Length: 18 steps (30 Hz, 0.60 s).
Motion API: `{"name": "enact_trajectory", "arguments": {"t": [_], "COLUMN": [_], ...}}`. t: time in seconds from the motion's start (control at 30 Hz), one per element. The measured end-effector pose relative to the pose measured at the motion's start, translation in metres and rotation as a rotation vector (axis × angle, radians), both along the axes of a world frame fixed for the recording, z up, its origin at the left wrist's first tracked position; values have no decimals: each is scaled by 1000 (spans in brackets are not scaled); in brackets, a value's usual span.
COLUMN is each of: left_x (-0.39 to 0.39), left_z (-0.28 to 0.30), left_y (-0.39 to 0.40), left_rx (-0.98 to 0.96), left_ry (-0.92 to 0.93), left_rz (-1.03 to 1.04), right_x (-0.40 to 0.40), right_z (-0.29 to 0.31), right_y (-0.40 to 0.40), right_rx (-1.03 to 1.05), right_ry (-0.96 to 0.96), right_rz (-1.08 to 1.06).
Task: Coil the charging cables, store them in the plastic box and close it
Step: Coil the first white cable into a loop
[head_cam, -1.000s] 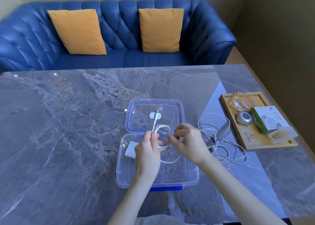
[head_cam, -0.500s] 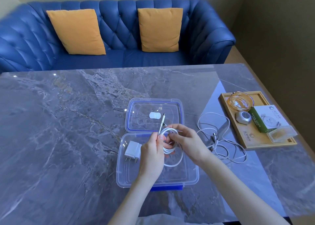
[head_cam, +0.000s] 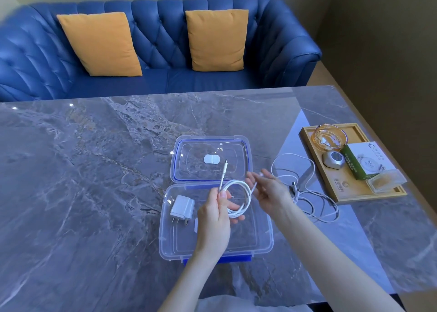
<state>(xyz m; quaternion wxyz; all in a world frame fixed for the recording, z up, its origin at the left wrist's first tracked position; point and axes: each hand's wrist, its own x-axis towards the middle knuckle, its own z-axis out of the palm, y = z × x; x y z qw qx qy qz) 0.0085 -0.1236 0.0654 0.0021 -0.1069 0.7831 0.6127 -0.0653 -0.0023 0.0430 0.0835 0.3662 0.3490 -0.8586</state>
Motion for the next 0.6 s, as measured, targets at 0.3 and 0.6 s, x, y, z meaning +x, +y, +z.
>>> {"name": "enact_trajectory", "arguments": {"t": [0.3,0.6], "left_x": [-13,-18], "left_z": [-4,-7], "left_y": [-7,-11], "left_rx": [158,82], "left_ry": [-156,-176], "left_rz": [77,69], "right_x": [12,16], "right_z": [20,16], "right_y": [19,10], "right_rx": [699,1561], "right_ry": [625,1032], "right_rz": [343,688]}}
